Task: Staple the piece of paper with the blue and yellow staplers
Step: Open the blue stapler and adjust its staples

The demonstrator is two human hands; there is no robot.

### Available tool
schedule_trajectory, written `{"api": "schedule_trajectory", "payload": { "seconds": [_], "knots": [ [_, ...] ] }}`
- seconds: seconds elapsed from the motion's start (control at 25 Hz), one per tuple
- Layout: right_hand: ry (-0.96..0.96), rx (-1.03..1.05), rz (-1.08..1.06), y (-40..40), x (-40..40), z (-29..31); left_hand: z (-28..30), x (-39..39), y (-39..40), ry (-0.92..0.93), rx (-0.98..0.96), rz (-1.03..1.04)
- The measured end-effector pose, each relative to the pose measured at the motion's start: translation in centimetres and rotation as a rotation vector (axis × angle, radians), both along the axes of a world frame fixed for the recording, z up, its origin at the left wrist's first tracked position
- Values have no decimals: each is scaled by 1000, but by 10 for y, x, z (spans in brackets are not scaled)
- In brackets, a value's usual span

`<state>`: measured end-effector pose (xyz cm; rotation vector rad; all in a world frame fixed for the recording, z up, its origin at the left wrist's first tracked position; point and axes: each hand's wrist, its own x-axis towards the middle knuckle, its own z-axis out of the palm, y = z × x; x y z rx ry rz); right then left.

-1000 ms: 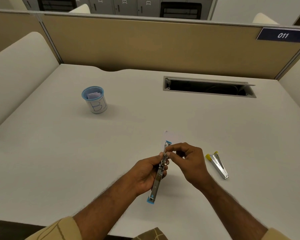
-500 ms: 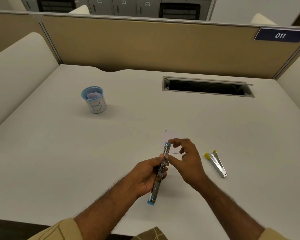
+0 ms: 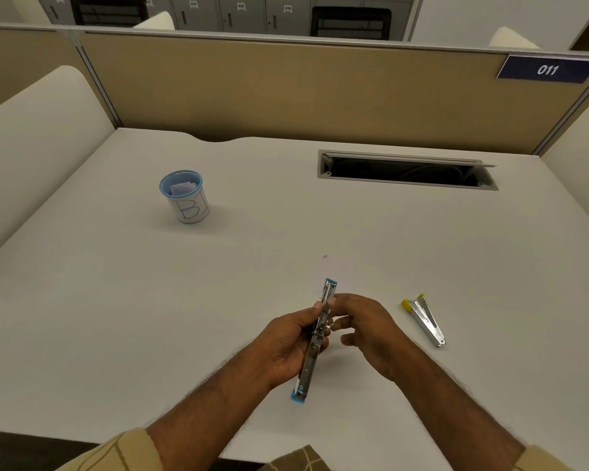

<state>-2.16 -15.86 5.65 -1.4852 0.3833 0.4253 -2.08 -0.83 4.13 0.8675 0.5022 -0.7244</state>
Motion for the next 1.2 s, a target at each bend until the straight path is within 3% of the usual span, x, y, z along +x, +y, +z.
{"api": "schedule_trajectory", "payload": {
  "seconds": [0.52, 0.88, 1.04, 1.2],
  "knots": [
    [7, -166, 97, 4, -3, -5, -5, -5, -1, 2, 10, -32],
    [45, -217, -85, -13, 13, -3, -12, -13, -4, 27, 1, -80],
    [-20, -92, -62, -12, 7, -4, -9, -10, -2, 50, -42, -47],
    [-141, 152, 155, -16, -7, -9, -7, -2, 0, 64, -58, 1]
  ]
}}
